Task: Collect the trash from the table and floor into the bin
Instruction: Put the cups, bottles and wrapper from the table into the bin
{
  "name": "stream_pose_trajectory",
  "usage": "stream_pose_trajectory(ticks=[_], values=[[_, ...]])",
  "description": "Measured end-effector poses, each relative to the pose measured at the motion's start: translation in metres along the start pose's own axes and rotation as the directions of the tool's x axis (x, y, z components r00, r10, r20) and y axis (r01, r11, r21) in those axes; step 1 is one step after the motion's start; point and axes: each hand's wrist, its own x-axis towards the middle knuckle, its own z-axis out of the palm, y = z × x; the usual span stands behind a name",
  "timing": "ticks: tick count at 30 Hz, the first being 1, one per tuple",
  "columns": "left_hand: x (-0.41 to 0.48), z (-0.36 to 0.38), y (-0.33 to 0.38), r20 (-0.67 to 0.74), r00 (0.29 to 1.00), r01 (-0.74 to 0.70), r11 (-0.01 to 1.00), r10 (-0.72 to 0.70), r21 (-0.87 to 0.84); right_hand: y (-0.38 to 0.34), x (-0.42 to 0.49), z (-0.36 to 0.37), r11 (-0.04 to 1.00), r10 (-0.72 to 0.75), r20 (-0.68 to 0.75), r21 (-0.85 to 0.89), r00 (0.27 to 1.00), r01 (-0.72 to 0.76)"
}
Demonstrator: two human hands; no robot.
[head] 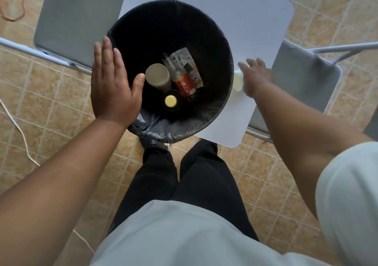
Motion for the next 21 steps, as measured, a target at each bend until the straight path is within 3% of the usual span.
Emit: stream_pose_trajectory(ticks=[5,12,21], values=[[-0.001,0.001,0.0,-0.012,1.0,-0.004,1.0,0.004,0.003,0.003,0.008,0.02,0.997,-0.015,0.017,-0.077,1.0,0.017],[-0.001,0.002,0.001,-0.022,1.0,-0.005,1.0,0.005,-0.01,0.012,0.008,0.034,0.997,-0.052,-0.098,-0.054,0.994,0.047],[-0.001,0.004,0.0,-0.038,0.999,-0.007,1.0,0.006,-0.011,0.007,0.001,0.045,0.996,0.044,-0.074,0.078,0.996,-0.039]])
